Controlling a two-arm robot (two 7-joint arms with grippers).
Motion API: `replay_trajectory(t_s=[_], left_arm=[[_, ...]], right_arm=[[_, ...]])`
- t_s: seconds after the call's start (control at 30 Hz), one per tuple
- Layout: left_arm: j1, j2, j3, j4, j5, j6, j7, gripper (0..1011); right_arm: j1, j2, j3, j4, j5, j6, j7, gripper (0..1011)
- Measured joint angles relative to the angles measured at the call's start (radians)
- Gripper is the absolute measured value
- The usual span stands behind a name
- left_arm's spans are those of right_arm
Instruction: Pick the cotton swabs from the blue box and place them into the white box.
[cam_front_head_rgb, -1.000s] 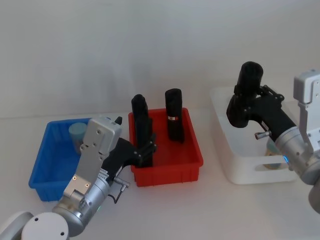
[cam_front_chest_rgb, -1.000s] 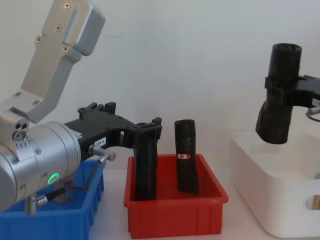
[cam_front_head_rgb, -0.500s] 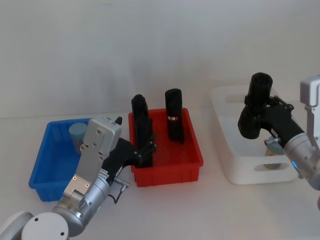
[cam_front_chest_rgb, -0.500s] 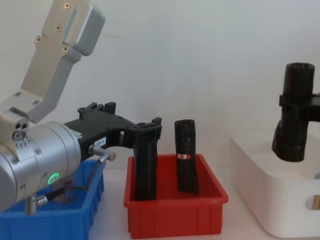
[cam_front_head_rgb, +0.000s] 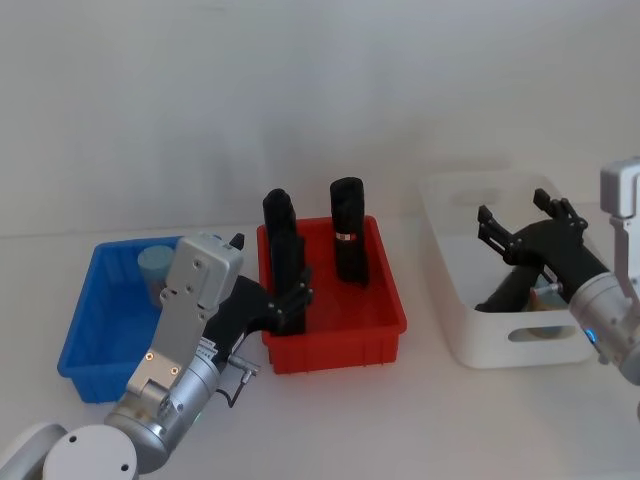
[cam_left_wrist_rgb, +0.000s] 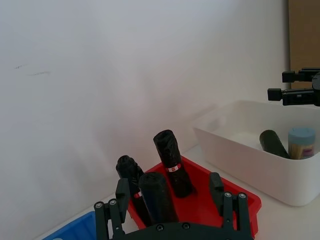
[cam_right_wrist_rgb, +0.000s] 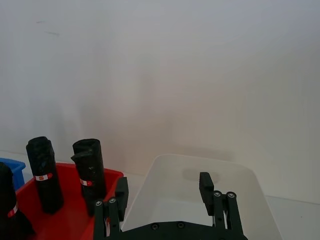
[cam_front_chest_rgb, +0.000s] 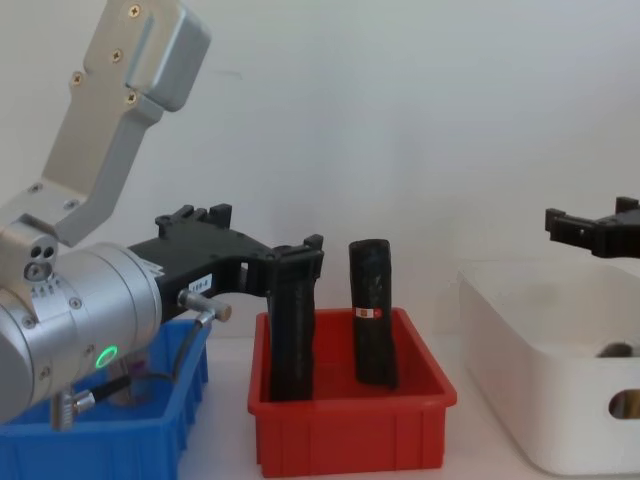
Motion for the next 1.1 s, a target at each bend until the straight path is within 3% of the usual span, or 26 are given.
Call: replay_trajectory(t_s=[0.2,1.1], left_arm=[[0.000,0.000,0.000,0.000,0.000,0.000,0.000,1004],[0.000,0.000,0.000,0.000,0.000,0.000,0.000,1004]], right_arm=[[-0.004,0.001,0.002,-0.004,0.005,0.000,0.004,1000],[-0.009,0.003,0.003,-0.011,0.011,-0.003,0.010,1002]])
